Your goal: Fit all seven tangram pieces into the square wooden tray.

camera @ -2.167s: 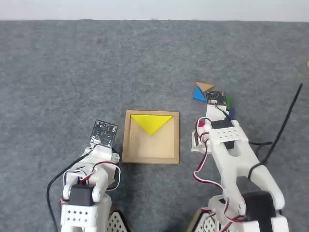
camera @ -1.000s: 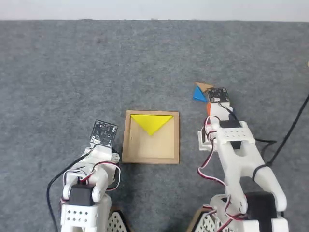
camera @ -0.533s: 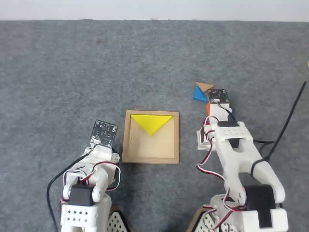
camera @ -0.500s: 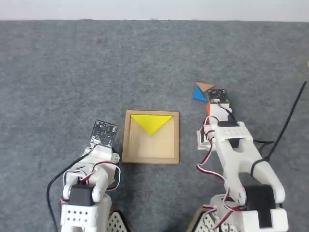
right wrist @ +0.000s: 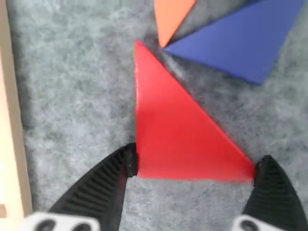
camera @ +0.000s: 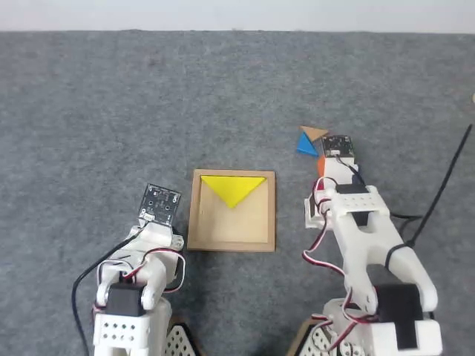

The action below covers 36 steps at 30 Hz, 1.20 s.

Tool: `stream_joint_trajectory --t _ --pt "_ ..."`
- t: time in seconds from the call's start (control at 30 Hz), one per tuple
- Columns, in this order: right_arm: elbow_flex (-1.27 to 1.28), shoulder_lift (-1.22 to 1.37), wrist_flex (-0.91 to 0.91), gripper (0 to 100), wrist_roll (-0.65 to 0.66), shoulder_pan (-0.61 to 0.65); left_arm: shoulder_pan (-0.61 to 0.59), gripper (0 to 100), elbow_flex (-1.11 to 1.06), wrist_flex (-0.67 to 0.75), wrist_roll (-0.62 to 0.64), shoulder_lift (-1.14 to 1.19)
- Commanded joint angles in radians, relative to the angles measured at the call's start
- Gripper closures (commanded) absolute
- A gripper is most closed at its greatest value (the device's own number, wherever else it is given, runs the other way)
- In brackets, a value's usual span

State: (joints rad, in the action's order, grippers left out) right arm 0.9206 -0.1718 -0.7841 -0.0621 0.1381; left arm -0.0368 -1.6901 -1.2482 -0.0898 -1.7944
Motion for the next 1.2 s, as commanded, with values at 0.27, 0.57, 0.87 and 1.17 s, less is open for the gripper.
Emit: stream_joint_trajectory --t 0.27,0.57,0.87,1.17 --pt "-0.018 0.008 0.002 74.2 -0.054 0.002 -0.006 98 0.005 -0.005 0.005 -0.009" --pt "-0.017 0.002 0.002 77.6 -0.054 -0.001 -0.006 98 0.005 -0.005 0.005 -0.009" --pt "-0.025 0.001 -0.028 84.3 0.218 0.001 -0.006 98 0.005 -0.005 0.005 -0.009" --pt "-0.095 -0.001 -0.148 80.3 0.446 0.015 -0.006 98 0.005 -0.005 0.005 -0.009"
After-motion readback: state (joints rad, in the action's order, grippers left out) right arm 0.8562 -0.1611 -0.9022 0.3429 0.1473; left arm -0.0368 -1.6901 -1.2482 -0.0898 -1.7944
